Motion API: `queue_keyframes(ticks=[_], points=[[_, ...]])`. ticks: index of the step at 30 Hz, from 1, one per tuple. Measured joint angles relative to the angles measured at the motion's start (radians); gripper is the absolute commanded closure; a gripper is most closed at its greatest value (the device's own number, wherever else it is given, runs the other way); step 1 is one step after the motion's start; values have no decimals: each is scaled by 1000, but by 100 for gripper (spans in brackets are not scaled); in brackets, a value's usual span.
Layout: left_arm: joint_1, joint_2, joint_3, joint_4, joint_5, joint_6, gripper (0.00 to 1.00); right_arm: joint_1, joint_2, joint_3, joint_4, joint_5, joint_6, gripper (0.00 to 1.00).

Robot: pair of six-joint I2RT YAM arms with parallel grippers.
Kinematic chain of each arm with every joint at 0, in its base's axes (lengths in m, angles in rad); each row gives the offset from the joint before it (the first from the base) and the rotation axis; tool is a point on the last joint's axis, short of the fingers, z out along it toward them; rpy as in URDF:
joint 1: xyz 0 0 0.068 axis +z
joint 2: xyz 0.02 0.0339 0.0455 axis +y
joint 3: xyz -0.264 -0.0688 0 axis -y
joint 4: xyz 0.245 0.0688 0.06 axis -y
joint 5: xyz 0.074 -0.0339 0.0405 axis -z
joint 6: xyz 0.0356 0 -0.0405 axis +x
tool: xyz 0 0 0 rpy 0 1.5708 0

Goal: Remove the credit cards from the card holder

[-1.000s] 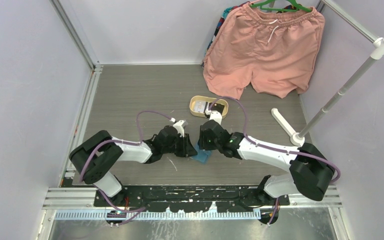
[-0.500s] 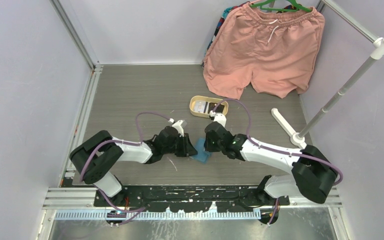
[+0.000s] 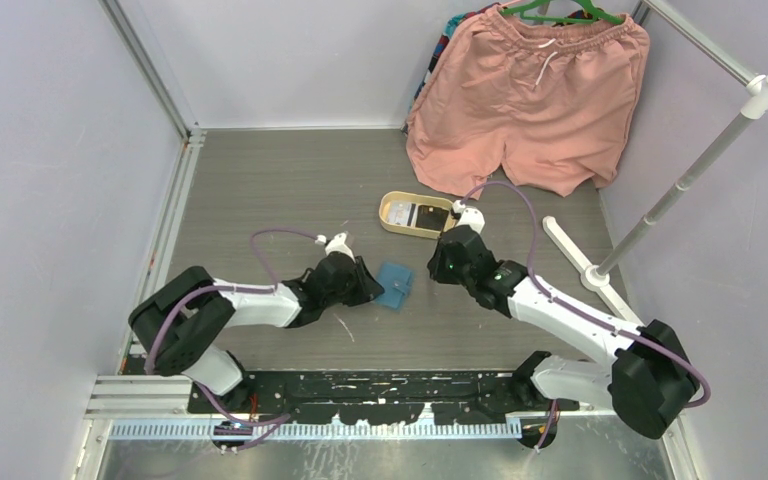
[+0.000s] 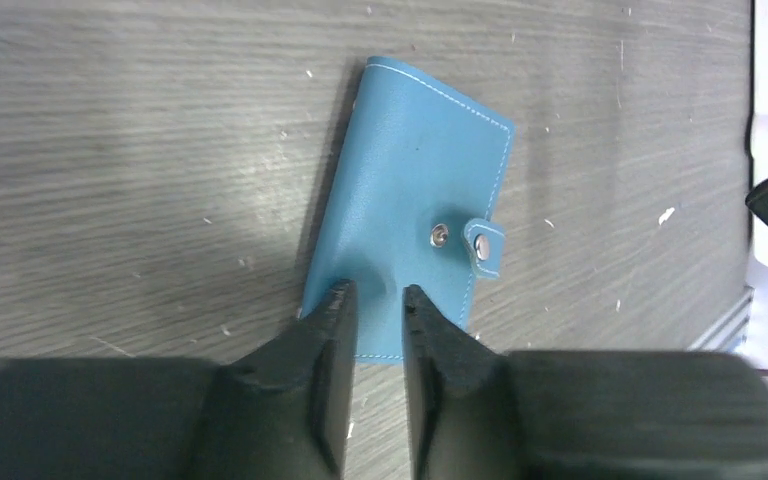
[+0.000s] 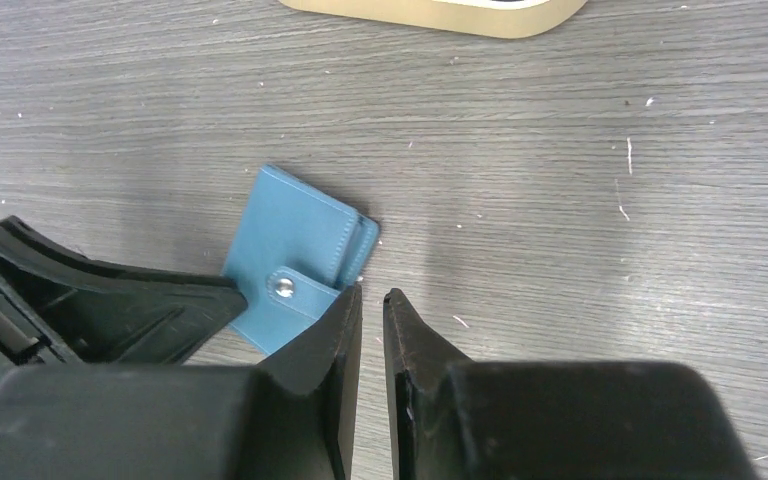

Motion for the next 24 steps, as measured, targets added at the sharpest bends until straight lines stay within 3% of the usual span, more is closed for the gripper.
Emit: queue_keyframes(ticks=[2, 4, 6, 8, 9, 14, 24], points=[[6, -19, -2, -15, -32, -7, 48, -11, -3, 0, -5, -8, -10, 75], [11, -45, -6, -16, -56, 5, 18, -25, -3, 0, -8, -23, -23, 67], [16, -80, -11, -9, -70, 31, 1, -36, -3, 0, -10, -37, -31, 42], [21, -117, -11, -8, -81, 68, 0, -51, -4, 0, -6, -50, -44, 10], [25, -132, -10, -11, -86, 83, 0, -56, -5, 0, -2, -51, -42, 2], [92, -245, 37, -72, -72, 218, 0, -85, -51, 0, 32, -42, -74, 0], [486, -510, 132, -264, 43, 491, 0, -97, -43, 30, 45, 77, -125, 0]])
